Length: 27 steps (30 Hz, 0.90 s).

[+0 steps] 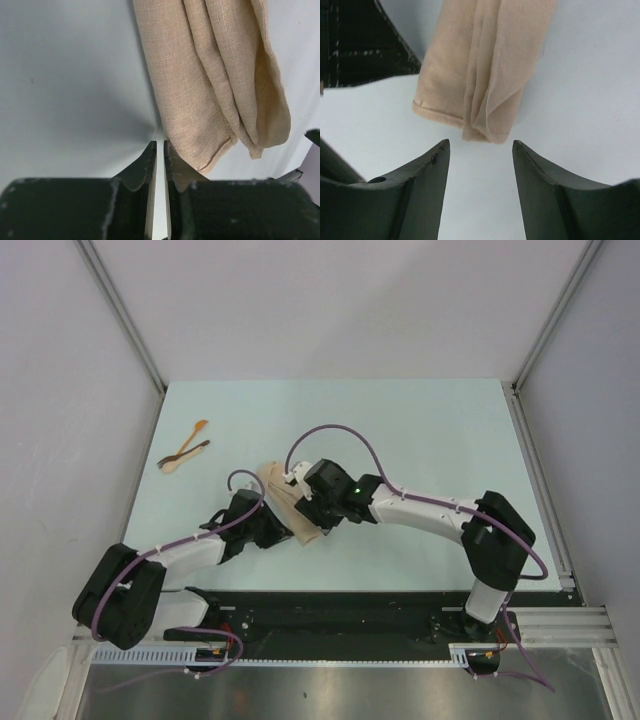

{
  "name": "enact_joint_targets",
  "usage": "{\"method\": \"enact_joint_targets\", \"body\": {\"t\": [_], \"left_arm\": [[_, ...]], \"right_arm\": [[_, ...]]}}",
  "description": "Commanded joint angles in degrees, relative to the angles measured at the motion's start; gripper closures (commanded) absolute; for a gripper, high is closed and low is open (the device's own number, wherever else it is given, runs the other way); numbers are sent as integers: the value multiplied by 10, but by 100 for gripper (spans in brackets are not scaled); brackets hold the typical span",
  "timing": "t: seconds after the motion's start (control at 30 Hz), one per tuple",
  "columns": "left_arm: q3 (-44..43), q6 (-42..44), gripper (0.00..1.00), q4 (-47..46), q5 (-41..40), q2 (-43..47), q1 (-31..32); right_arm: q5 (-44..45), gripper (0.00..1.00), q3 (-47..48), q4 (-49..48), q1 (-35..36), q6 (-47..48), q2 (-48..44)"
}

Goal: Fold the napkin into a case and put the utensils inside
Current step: Smooth out the smaller rectangle-folded napkin at the center of the board.

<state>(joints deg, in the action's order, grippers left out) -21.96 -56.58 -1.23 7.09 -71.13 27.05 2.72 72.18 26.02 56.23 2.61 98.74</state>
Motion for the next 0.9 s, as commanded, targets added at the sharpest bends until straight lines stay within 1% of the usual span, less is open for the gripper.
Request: {"method": "enact_joint_targets", "body": {"t": [0.0,0.13,0.2,0.3,0.43,0.63,0.77,0.83,0.87], "left_arm": [[4,-13,86,-52,43,-18,-5],[8,-12,87,-56,42,-13,-6],[8,-11,87,-51,36,-10,-6],[10,-12,87,-43,32,-1,-7],[18,-20,87,-31,23,36,-8],[-3,-18,87,-4,9,60,-11],[-14,-17,88,-4,9,32,-15],[-15,-19,88,-17,13,21,-16],[-14,-22,88,-24,16,17,-16]], "right_arm": [[73,41,59,30,25,44,57],[83,39,74,27,31,45,80],[89,34,81,30,34,45,85],[92,34,84,31,34,47,94],[110,35,96,37,37,43,106],[111,44,103,39,37,40,117],[100,58,113,43,37,36,122],[99,63,114,43,36,35,124],[98,67,115,44,37,34,124]]}}
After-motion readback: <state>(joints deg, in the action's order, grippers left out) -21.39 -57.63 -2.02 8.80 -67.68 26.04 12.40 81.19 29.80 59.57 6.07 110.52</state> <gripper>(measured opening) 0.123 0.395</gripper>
